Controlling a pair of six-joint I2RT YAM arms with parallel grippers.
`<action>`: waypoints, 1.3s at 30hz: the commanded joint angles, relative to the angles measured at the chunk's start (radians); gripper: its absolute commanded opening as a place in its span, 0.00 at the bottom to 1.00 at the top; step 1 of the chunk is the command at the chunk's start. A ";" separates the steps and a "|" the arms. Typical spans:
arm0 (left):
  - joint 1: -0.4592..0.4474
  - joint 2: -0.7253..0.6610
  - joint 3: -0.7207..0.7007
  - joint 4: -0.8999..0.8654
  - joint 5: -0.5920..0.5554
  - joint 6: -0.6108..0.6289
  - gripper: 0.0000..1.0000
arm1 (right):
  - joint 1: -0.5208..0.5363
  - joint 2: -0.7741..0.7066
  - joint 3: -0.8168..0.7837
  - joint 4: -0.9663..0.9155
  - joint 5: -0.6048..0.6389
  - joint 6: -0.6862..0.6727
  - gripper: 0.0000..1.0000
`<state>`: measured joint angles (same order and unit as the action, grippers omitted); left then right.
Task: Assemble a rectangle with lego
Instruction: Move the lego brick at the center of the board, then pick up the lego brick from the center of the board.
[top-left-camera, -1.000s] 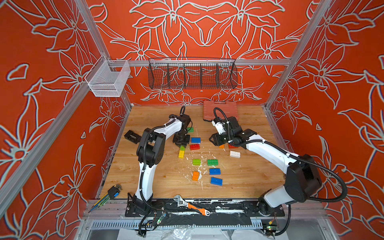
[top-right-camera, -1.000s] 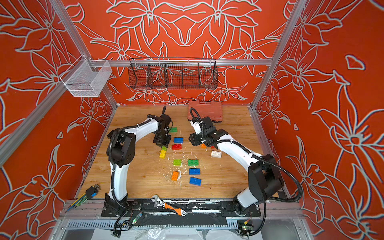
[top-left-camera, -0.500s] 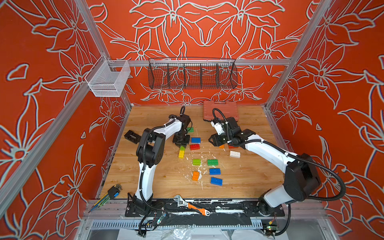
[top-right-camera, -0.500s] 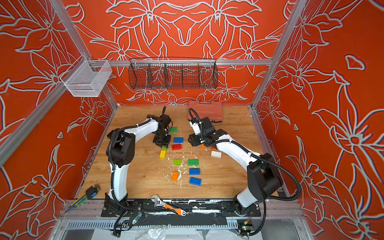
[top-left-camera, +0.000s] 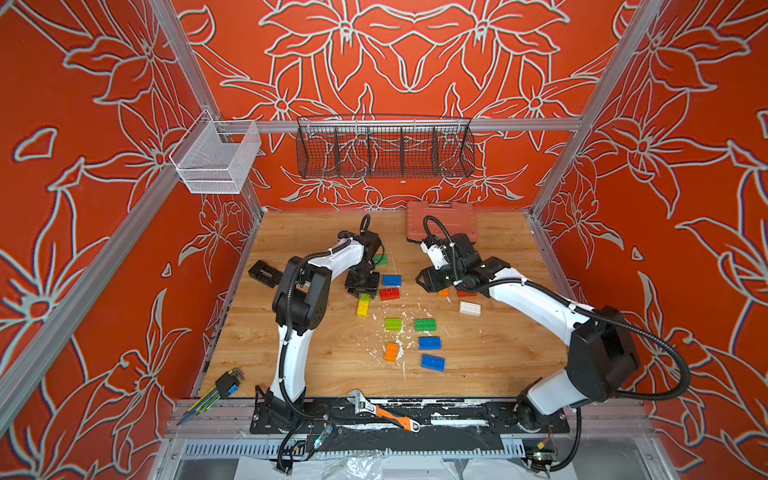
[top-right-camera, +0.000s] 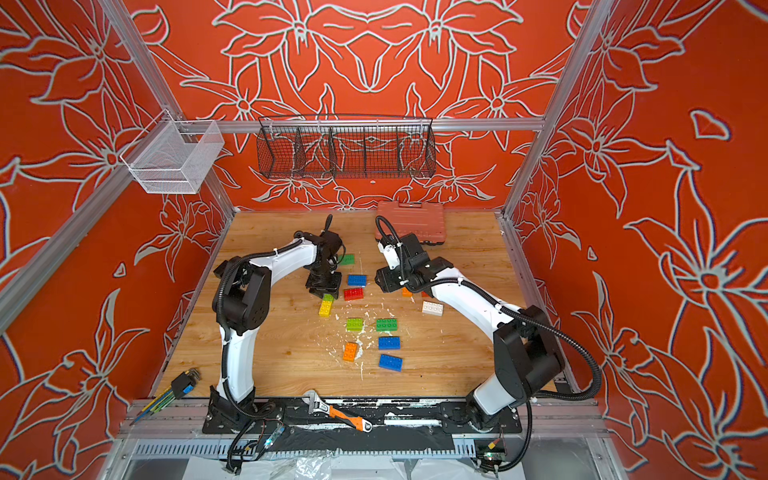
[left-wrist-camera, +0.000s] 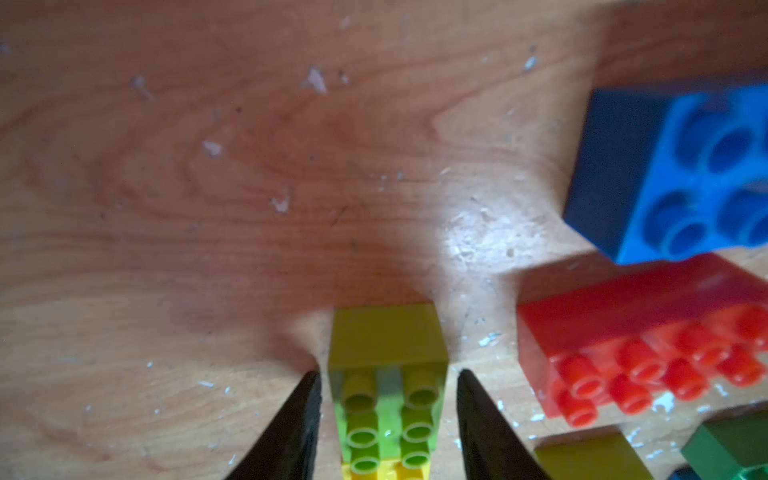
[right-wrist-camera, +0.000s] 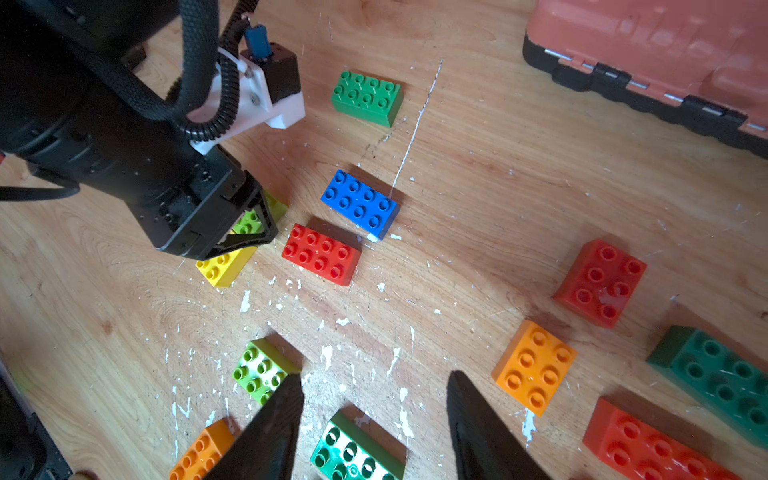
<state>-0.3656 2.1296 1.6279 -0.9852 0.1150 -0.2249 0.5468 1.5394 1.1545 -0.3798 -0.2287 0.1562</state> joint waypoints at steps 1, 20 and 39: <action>0.004 -0.029 0.007 -0.021 0.005 0.004 0.56 | 0.014 0.009 0.037 -0.033 0.013 -0.037 0.59; 0.247 -0.458 -0.222 0.012 0.147 0.015 0.54 | 0.053 0.342 0.370 -0.280 -0.372 -0.650 0.58; 0.286 -0.607 -0.391 0.068 0.212 0.022 0.53 | 0.123 0.719 0.832 -0.656 -0.209 -0.879 0.50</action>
<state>-0.0872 1.5429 1.2453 -0.9257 0.3000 -0.2089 0.6525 2.2341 1.9530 -1.0019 -0.4698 -0.6609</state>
